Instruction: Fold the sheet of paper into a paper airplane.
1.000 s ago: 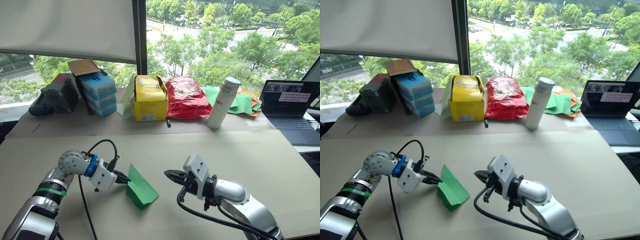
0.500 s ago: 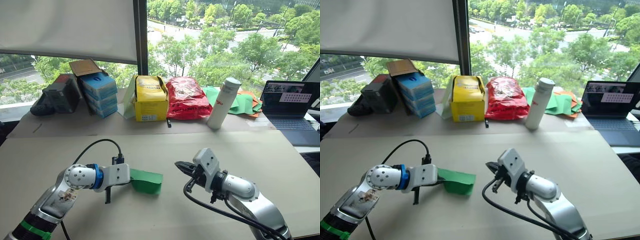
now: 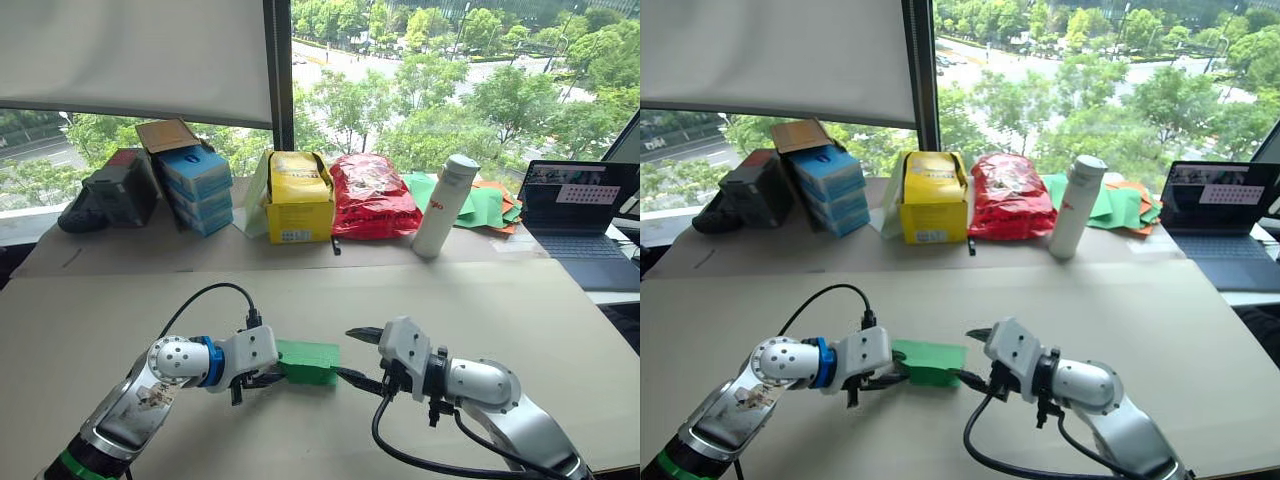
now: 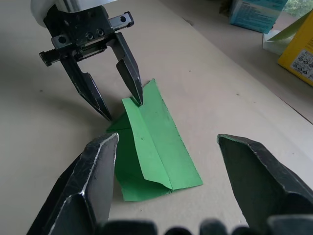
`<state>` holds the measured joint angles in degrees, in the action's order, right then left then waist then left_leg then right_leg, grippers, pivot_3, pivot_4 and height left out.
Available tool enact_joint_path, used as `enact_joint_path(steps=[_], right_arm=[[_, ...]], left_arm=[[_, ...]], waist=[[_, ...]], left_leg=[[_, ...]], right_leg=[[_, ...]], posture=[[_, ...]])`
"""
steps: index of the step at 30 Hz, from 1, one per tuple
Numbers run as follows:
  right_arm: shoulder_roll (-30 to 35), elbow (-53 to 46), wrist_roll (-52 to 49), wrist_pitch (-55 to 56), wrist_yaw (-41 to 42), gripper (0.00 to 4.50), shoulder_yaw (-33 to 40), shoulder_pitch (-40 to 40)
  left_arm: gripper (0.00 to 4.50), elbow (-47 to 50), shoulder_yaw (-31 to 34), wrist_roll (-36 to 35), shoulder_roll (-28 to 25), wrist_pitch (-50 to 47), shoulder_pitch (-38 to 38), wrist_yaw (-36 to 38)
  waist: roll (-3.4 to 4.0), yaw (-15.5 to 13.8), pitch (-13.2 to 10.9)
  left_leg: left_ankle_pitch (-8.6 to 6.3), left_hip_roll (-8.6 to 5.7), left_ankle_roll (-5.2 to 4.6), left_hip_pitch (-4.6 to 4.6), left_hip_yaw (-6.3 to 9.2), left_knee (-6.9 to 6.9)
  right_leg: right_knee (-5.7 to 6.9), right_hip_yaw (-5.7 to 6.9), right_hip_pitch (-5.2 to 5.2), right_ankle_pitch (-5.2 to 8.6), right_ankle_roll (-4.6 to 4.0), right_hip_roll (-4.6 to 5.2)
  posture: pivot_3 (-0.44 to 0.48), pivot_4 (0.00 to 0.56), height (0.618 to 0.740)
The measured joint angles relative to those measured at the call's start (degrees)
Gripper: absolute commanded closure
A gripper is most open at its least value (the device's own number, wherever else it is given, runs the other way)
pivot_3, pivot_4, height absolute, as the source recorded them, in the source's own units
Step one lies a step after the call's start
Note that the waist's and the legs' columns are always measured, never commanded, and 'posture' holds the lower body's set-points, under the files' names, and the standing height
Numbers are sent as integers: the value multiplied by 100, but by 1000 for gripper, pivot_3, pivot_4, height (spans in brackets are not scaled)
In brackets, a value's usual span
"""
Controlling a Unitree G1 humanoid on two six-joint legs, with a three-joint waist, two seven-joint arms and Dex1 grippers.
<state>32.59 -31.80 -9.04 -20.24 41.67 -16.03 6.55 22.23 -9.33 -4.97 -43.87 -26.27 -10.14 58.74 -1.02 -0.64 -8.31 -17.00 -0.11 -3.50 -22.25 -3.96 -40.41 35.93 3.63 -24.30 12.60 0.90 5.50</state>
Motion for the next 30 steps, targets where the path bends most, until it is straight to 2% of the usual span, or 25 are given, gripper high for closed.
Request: enact_joint_path(steps=[4,9,12,22,23,30], right_arm=[[34,274,360,446,120,73,-314,53],[-238,881,830,1054,70,73,-621,357],[-359,1292,1119,1516,-57,883,-692,433],[-436,1757,1399,2130,-7,4327,-802,416],[-436,1800,1434,2146,7,4437,-804,417],[-418,2279,1520,2745,336,4437,-924,723]], left_arm=[[1955,-345,991,-974,-131,-142,-6,377],[1955,-1062,1412,-1447,-243,-265,-114,552],[1955,-1231,1568,-1630,-194,-336,-164,459],[1955,-1188,1676,-2112,23,-709,-162,24],[1955,-1188,1677,-2144,27,-737,-161,-6],[1955,-1173,1724,-2453,47,-931,-155,-160]], waist=[[0,7,0],[0,15,0],[-1,-8,0],[-2,14,0],[-2,13,0],[-2,22,0]], left_leg=[[7,1,13,3,0,0],[17,-2,29,5,-1,-1],[18,-5,32,0,0,-1],[24,-2,41,6,0,-1],[24,-2,41,6,0,-1],[24,-3,41,7,0,-1]], right_leg=[[3,1,-1,1,-2,0],[4,1,2,1,-2,-2],[0,2,3,1,0,2],[7,-3,3,0,-3,-1],[7,-3,4,0,-2,-1],[7,-5,3,0,-3,0]], posture=[[0,150,740],[0,150,740],[0,150,740],[0,150,740],[0,150,740],[0,150,740]])
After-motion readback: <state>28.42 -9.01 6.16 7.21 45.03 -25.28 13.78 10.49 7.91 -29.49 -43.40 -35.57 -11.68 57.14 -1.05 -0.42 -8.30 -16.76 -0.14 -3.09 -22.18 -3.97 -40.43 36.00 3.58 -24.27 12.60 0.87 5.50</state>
